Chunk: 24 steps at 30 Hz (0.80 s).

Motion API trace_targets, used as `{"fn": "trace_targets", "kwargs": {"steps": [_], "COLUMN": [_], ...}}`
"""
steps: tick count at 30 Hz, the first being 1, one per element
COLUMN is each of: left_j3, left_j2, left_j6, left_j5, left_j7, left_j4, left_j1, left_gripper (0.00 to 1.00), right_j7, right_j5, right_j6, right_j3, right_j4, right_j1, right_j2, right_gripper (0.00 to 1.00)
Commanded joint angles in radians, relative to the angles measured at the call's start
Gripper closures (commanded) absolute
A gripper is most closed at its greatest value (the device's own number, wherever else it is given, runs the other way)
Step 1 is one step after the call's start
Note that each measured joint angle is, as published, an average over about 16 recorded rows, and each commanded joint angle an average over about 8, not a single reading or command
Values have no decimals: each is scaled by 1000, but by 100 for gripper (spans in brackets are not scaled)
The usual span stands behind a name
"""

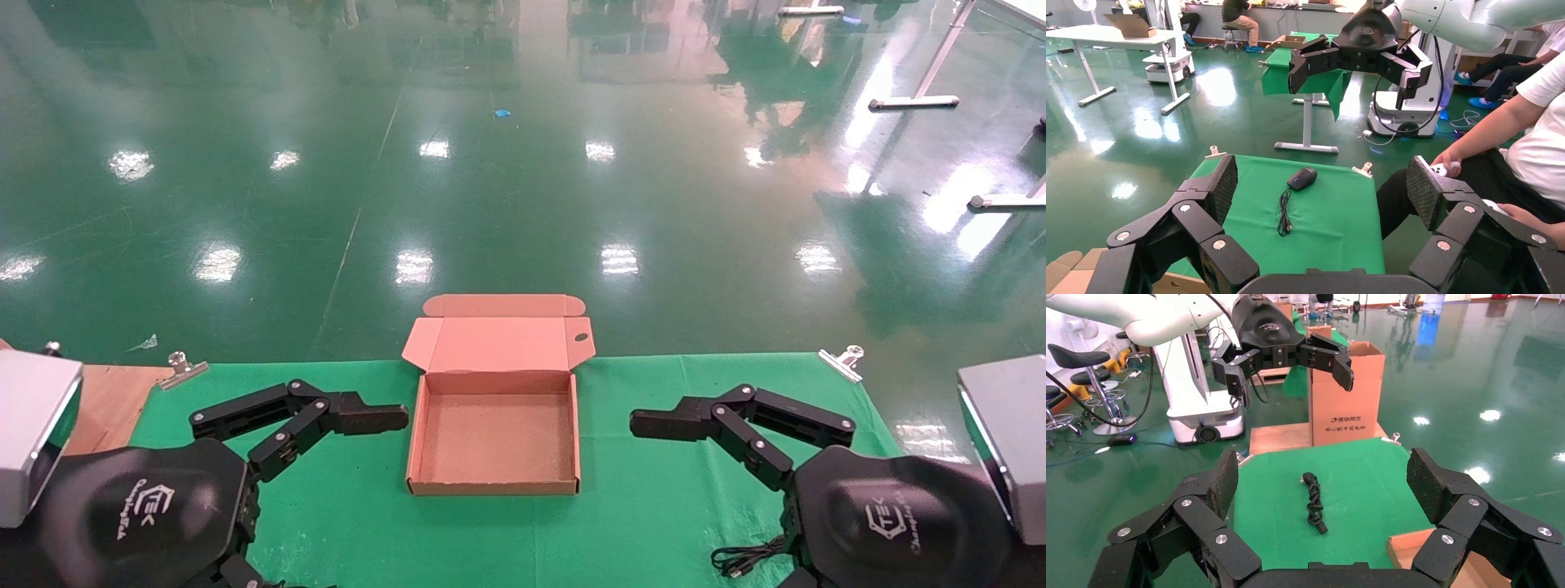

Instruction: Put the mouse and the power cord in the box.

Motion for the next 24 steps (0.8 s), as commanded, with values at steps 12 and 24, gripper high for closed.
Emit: {"fn": "trace_targets", "kwargs": {"steps": [12, 24], "left_j3": [0, 2], "left_j2": [0, -1], "left_j6": [0, 0], "left_j5": [0, 5], "left_j7": [0, 1], "left_j4": [0, 1], "left_j1": [0, -1], "left_gripper": [0, 0], "right_j7": [0, -1], "right_j5": [0, -2], "right_j6": [0, 0], "right_j3": [0, 0], "right_j4": [0, 1], "right_j1": [0, 0], "right_j2": [0, 1], "right_gripper": [0, 0]}}
